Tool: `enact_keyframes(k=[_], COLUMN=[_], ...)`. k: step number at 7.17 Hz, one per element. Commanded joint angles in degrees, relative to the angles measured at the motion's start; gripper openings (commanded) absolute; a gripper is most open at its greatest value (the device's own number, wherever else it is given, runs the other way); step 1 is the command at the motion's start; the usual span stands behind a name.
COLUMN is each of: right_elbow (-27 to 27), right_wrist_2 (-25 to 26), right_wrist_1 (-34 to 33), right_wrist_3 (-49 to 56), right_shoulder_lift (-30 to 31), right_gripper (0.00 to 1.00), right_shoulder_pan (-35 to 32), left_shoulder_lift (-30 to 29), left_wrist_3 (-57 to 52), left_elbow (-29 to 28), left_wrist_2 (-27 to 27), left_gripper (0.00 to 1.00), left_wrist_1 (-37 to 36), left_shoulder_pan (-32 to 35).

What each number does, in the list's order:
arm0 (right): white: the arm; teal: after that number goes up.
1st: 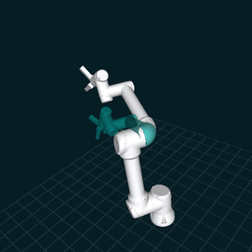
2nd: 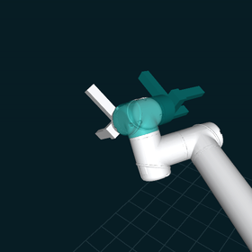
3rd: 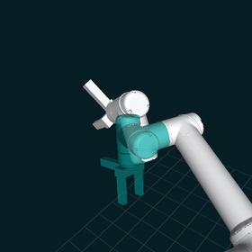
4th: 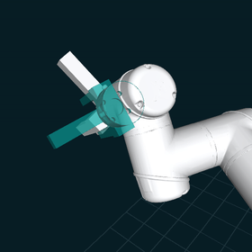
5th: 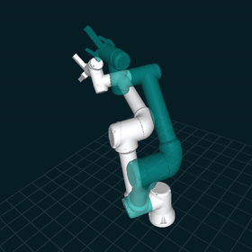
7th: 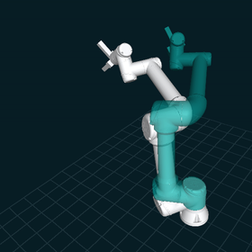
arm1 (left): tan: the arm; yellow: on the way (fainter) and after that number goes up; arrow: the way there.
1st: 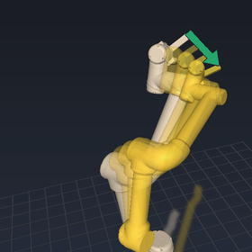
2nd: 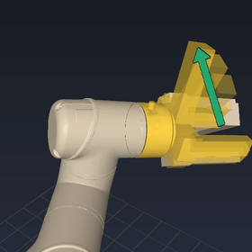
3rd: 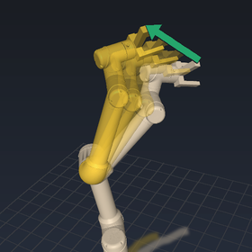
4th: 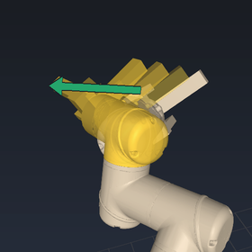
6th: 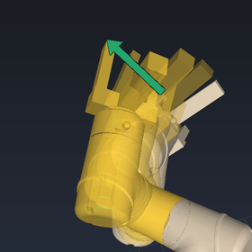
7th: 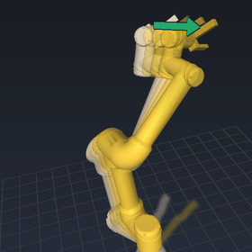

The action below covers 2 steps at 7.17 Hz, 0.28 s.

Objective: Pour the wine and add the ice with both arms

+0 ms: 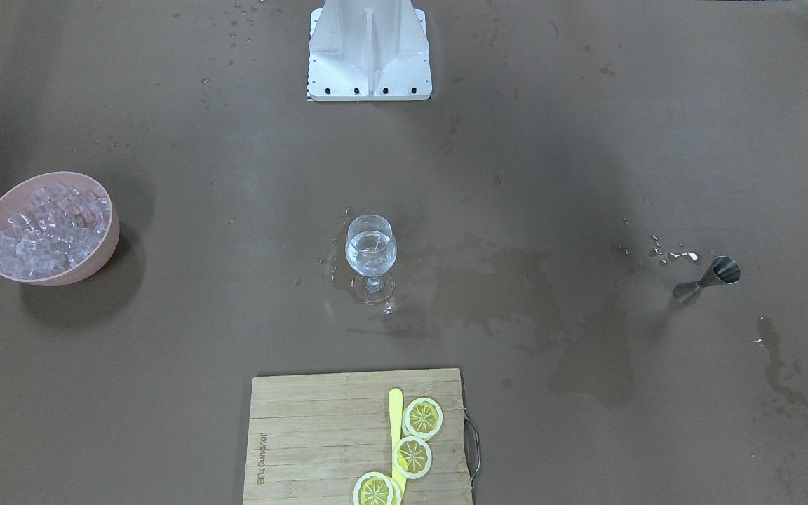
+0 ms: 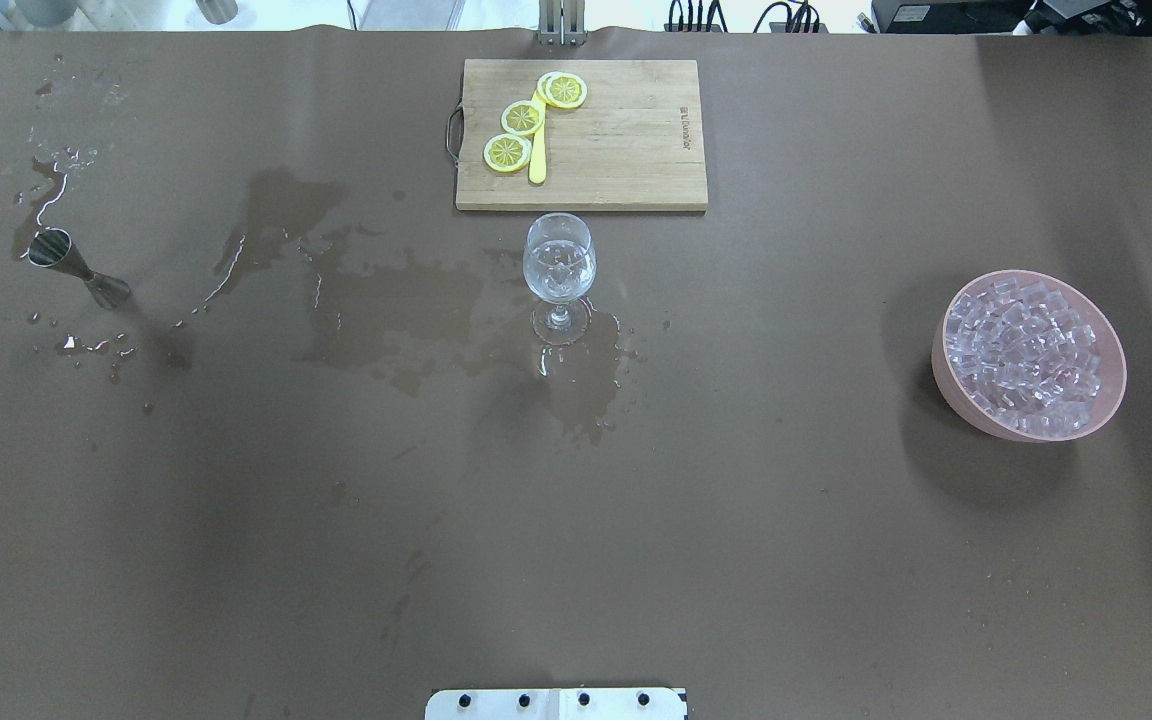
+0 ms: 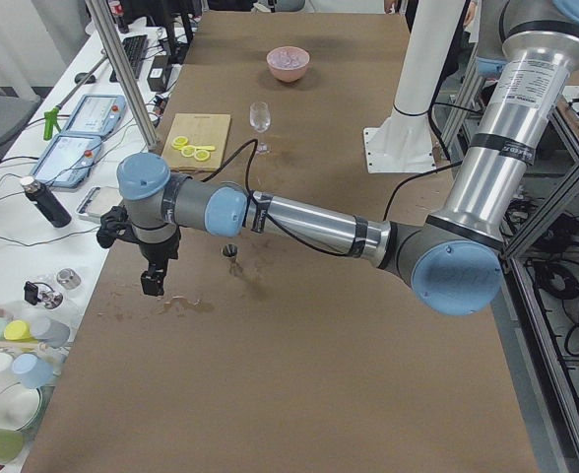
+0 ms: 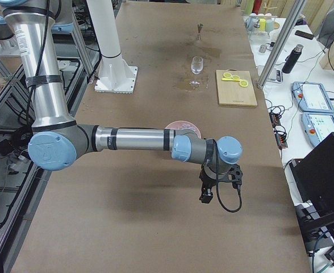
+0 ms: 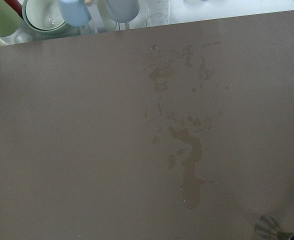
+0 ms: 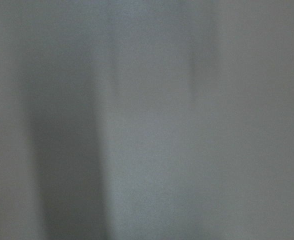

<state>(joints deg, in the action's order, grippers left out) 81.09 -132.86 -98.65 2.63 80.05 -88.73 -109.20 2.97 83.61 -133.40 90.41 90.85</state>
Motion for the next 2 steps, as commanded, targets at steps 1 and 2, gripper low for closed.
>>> enact_keyframes(k=[1, 2], right_elbow=[-0.1, -0.1], right_wrist_2=[0.1, 0.1], right_wrist_1=[0.0, 0.0], right_wrist_3=[0.0, -0.1], right_shoulder_lift=[-0.2, -0.3], right_gripper=[1.0, 1.0], right_shoulder_pan=[0.0, 0.0], left_shoulder_lift=[1.4, 1.4], left_wrist_3=[-0.1, -0.1], left_elbow=[-0.2, -0.2], left_wrist_2=[-0.1, -0.1], left_gripper=[0.97, 0.97], left_wrist_1=[0.9, 0.9], left_shoulder_pan=[-0.1, -0.1])
